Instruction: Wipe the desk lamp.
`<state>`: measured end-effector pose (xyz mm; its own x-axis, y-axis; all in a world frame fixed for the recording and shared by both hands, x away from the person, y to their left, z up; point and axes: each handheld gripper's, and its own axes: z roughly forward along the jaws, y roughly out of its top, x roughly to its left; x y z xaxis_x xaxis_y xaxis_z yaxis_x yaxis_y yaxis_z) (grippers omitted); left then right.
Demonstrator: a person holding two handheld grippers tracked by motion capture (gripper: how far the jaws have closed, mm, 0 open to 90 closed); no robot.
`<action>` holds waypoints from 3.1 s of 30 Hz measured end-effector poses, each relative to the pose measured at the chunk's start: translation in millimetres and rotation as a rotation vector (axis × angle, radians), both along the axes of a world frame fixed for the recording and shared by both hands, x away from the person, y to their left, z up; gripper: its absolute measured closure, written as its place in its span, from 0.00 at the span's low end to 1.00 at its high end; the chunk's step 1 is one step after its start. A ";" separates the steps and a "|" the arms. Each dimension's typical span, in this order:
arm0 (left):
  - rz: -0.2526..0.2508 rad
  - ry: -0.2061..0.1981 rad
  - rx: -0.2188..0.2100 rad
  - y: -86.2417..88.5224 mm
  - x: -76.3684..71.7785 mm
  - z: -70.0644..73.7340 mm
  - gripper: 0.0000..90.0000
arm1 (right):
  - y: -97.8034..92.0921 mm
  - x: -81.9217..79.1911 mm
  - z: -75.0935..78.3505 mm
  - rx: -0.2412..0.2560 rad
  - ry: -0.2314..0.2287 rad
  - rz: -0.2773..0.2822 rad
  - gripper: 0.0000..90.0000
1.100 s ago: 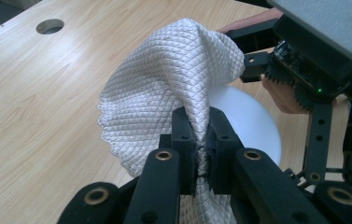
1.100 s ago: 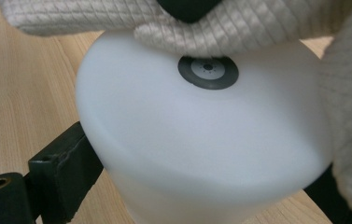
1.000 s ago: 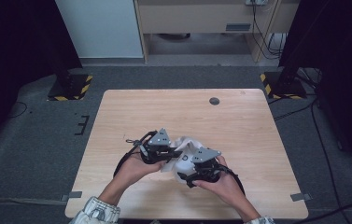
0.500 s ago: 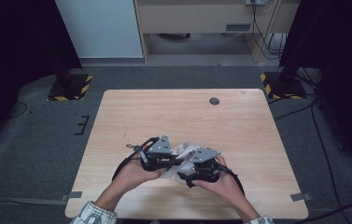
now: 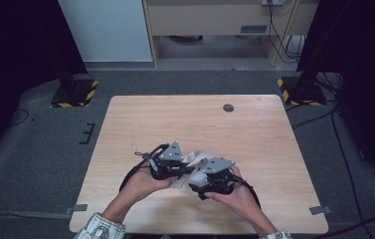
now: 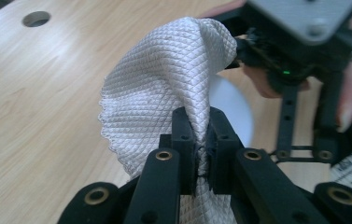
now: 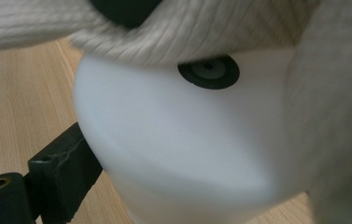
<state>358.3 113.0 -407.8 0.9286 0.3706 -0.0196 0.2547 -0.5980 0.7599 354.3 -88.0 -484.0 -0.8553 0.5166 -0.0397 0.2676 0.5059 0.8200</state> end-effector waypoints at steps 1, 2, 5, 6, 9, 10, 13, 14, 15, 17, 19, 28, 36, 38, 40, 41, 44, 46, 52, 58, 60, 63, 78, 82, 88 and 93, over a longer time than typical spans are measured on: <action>0.000 0.000 0.000 0.0 0.0 0.0 0.93 | 0.0 0.0 0.0 0.000 0.000 0.000 0.09; -0.022 0.001 0.004 -6.5 -2.7 0.4 0.93 | 0.0 0.0 -0.1 0.000 -0.002 -0.001 0.09; -0.028 -0.016 0.014 -17.1 -2.5 0.5 0.93 | 0.0 0.0 -0.2 0.000 -0.004 -0.001 0.09; -0.027 -0.021 0.022 -19.5 -0.4 0.9 0.93 | -0.1 0.0 -0.3 0.000 -0.005 -0.002 0.09; -0.005 -0.025 0.025 -23.0 7.3 0.5 0.93 | 0.1 -0.2 -0.3 0.000 -0.003 -0.004 0.09; 0.009 -0.027 0.025 -23.2 10.2 -0.1 0.93 | 0.0 0.0 -0.3 0.000 -0.004 -0.003 0.09; 0.027 -0.027 0.026 -19.7 15.2 -1.0 0.93 | 0.1 -0.2 -0.3 0.000 -0.001 -0.003 0.09; 0.033 -0.023 0.020 -16.9 16.4 -1.0 0.93 | 0.0 -0.4 -0.3 -0.001 0.001 -0.004 0.09; 0.033 -0.023 0.020 -16.9 16.4 -1.0 0.93 | 0.0 -0.4 -0.3 -0.001 0.001 -0.004 0.09; 0.042 -0.024 0.016 -12.6 16.6 -0.6 0.93 | 0.2 -0.4 -0.4 0.000 0.000 -0.003 0.09; 0.044 -0.023 0.022 -7.1 15.9 0.5 0.93 | 0.2 -0.4 -0.3 -0.001 0.000 -0.003 0.09; -0.028 0.000 0.011 -5.5 -5.2 1.1 0.93 | 0.4 -0.1 -0.5 -0.002 -0.003 -0.002 0.09; -0.053 0.014 0.002 -26.7 2.0 0.6 0.93 | 0.1 -0.5 -0.6 0.001 -0.001 -0.005 0.09; -0.033 0.006 0.000 -31.7 11.3 0.2 0.93 | -0.2 -0.6 -0.9 0.002 -0.005 -0.007 0.09; -0.018 0.003 -0.003 -33.3 16.3 -0.2 0.93 | -0.3 -0.6 -1.1 0.003 -0.006 -0.007 0.09; -0.009 0.001 -0.006 -33.9 19.1 -0.7 0.93 | -0.3 -0.7 -1.1 0.003 -0.005 -0.007 0.09; 0.027 -0.013 0.000 -29.9 28.7 -0.5 0.93 | -0.4 -1.1 -1.0 0.002 0.000 -0.009 0.09; 0.055 -0.012 -0.006 -22.7 33.4 -0.4 0.93 | -0.3 -1.1 -1.0 0.003 0.000 -0.009 0.09; 0.100 -0.017 -0.023 0.2 32.8 -0.7 0.93 | -0.3 -0.9 -1.3 0.001 0.000 -0.009 0.09; 0.095 -0.028 -0.029 12.2 21.3 -2.9 0.93 | -0.1 -0.9 -1.5 0.000 0.001 -0.009 0.09; 0.087 -0.030 -0.034 15.5 16.4 -3.8 0.93 | 0.1 -0.9 -1.8 0.000 0.000 -0.010 0.09; 0.078 -0.027 -0.037 19.3 11.3 -4.7 0.93 | 0.2 -1.1 -2.1 -0.002 0.000 -0.010 0.09; 0.100 -0.020 0.021 36.3 6.2 -28.9 0.93 | 0.0 -1.0 -2.6 -0.010 -0.002 -0.012 0.09; 0.100 -0.015 0.047 34.8 9.6 -38.2 0.93 | 0.0 -1.0 -2.5 -0.010 -0.001 -0.013 0.09; 0.088 -0.011 0.076 30.3 12.6 -54.6 0.93 | -0.2 -0.8 -2.4 -0.010 0.001 -0.013 0.09; 0.082 -0.010 0.092 28.4 15.6 -60.9 0.93 | -1.5 0.3 -2.4 -0.009 0.000 -0.016 0.09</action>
